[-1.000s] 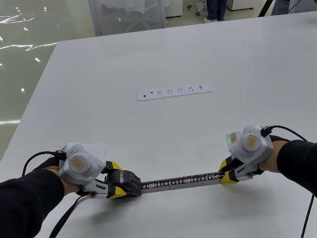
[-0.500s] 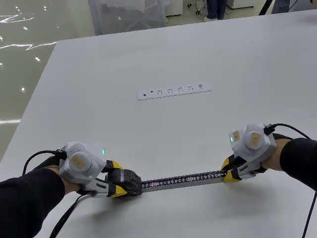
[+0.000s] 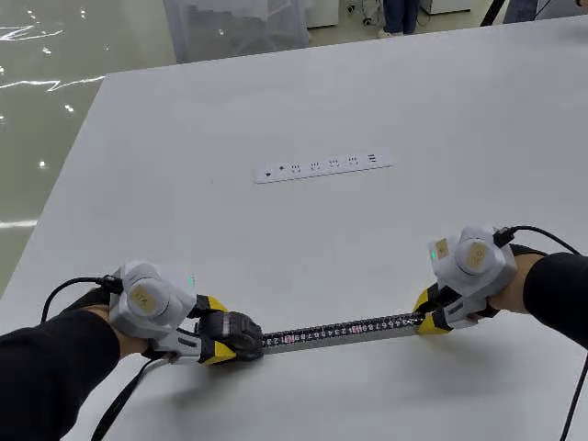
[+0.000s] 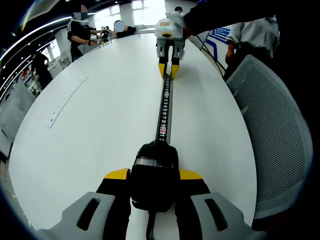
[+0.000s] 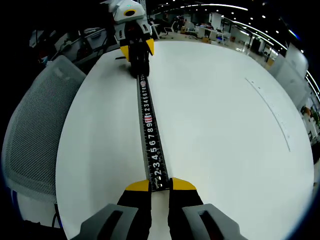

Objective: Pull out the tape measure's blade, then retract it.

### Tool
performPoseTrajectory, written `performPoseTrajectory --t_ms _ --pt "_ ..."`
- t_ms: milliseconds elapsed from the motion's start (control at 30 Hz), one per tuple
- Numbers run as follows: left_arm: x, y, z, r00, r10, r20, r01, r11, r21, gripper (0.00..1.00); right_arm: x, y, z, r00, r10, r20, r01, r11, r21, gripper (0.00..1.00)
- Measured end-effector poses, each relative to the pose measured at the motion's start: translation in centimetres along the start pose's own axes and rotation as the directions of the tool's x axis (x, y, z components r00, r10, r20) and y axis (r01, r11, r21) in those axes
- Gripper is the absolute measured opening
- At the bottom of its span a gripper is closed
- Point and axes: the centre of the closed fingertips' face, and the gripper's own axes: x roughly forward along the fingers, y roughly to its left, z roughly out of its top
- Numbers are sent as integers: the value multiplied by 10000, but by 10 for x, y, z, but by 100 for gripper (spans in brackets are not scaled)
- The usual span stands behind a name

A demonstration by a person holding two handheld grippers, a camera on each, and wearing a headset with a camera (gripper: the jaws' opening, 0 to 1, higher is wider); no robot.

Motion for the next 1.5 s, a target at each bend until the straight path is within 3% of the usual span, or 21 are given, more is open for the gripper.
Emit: performPoseTrajectory --t_ms 767,1500 --pt "0 0 0 10000 15 13 -16 10000 16 28 -2 2 -1 10000 -22 -26 22 10000 70 8" --pt "1 1 0 9999 36 116 -36 10000 22 28 -1 0 -2 9992 93 -378 -85 9997 212 9"
